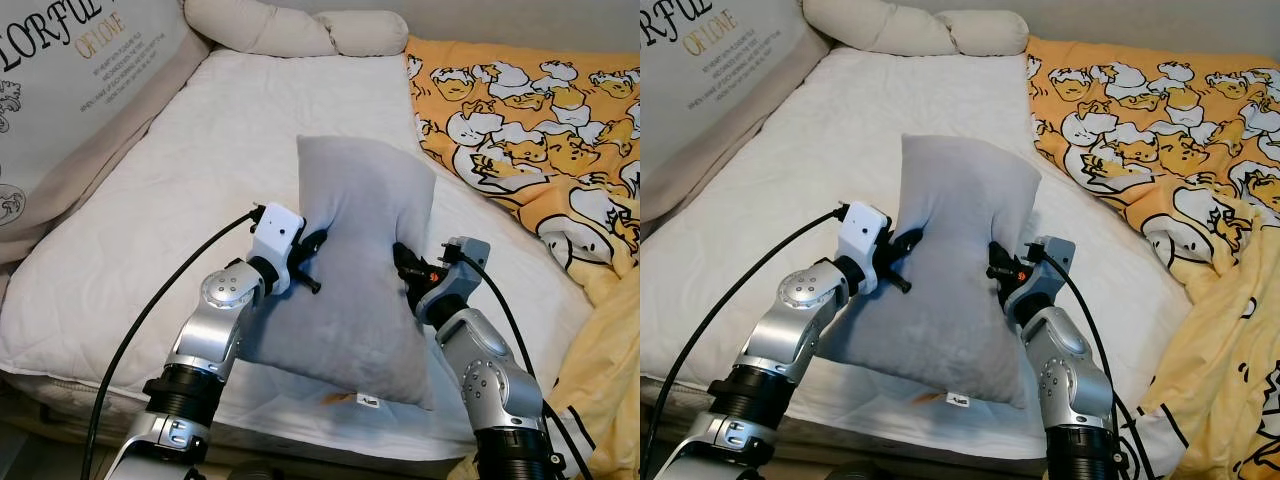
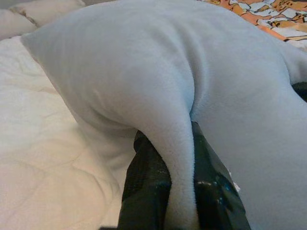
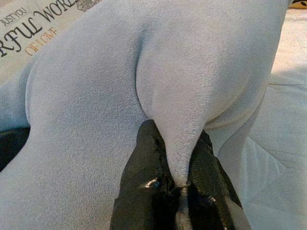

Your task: Clean up the room

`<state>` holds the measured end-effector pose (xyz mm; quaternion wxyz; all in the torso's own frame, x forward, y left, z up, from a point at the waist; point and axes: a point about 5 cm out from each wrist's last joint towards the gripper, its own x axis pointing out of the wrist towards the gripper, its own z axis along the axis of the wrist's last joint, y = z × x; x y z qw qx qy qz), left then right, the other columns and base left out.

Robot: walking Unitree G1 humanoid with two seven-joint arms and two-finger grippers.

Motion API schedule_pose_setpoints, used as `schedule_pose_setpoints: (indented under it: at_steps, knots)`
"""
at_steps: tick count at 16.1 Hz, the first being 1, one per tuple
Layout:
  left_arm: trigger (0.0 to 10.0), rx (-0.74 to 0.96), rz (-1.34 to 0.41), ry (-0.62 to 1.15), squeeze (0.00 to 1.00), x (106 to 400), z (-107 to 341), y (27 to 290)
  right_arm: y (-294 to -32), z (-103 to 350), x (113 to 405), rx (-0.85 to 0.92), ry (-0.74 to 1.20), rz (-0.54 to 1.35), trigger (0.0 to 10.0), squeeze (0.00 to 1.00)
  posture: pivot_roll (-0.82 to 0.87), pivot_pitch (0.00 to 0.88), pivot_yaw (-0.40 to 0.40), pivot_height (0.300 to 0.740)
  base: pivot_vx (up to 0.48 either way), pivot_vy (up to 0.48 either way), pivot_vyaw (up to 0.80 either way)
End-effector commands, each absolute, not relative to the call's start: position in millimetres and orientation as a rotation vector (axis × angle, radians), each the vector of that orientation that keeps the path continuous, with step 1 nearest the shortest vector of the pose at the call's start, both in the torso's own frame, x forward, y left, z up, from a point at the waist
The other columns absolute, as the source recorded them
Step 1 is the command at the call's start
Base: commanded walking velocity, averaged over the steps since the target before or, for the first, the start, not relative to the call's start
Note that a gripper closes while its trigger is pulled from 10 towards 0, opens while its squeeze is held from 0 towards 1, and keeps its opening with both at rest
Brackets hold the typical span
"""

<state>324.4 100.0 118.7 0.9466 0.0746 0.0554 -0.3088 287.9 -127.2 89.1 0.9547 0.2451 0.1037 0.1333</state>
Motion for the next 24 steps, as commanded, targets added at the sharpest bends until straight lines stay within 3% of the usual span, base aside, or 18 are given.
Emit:
schedule_pose_setpoints:
  at_steps: [1, 24]
  knots:
    - [10.0, 0.173, -0.627, 0.053, 0.0, 328, 132, 97, -122, 98, 289, 0.473, 0.17, 0.291, 10.0, 0.0, 0.06, 0.0, 0.02, 0.74, 0.0, 0.356, 0.0]
    - [10.0, 0.233, -0.619, 0.036, 0.0, 341, 143, 102, -113, 90, 294, 0.471, 0.219, 0.254, 10.0, 0.0, 0.09, 0.0, 0.026, 0.74, 0.0, 0.403, -0.12]
